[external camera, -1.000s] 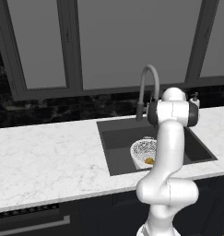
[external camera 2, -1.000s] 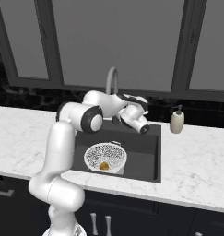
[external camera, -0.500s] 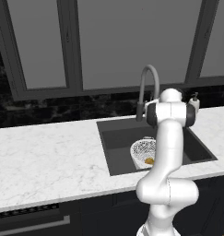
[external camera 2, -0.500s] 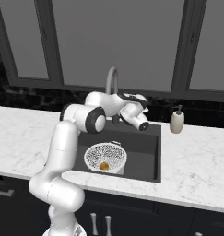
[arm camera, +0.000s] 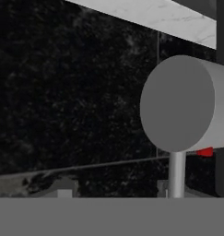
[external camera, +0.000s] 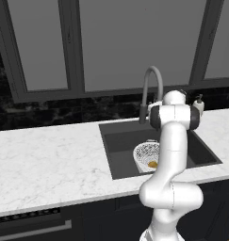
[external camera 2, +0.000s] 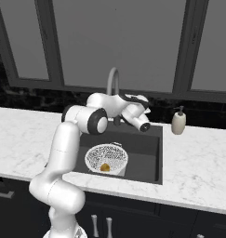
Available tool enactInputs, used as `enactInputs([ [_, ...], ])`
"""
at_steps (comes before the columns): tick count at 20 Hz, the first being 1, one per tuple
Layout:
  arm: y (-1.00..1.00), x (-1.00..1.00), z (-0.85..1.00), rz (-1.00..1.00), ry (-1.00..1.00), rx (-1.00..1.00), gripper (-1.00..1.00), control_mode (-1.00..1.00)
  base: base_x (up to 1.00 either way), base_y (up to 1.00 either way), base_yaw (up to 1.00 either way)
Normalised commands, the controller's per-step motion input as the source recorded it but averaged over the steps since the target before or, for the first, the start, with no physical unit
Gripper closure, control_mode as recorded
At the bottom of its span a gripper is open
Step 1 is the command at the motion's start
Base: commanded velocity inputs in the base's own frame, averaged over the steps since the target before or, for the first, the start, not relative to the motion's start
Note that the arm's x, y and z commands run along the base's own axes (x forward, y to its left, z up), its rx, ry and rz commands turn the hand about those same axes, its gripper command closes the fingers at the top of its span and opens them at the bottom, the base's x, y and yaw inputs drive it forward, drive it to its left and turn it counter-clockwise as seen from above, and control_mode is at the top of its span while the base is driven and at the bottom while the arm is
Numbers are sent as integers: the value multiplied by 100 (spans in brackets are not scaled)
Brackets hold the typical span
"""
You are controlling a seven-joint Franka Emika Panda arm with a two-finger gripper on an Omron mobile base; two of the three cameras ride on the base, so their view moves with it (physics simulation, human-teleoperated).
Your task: Put the colander in the sink, put the kiwi in the colander, and turn on the sink faucet and pour water over the colander.
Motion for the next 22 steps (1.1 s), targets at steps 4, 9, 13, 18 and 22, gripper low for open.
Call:
enactInputs([
  [4, -42, 0, 0, -4, -3, 0, 100, -100, 0, 0, 0],
  [9, -64, 0, 0, -8, -3, 0, 100, -100, 0, 0, 0],
  [13, -75, 0, -3, -17, 0, 0, 100, -100, 0, 0, 0],
  [18, -86, 0, -6, -20, 0, 0, 100, -100, 0, 0, 0],
  [22, -100, 0, -18, -9, 0, 3, 100, -100, 0, 0, 0],
])
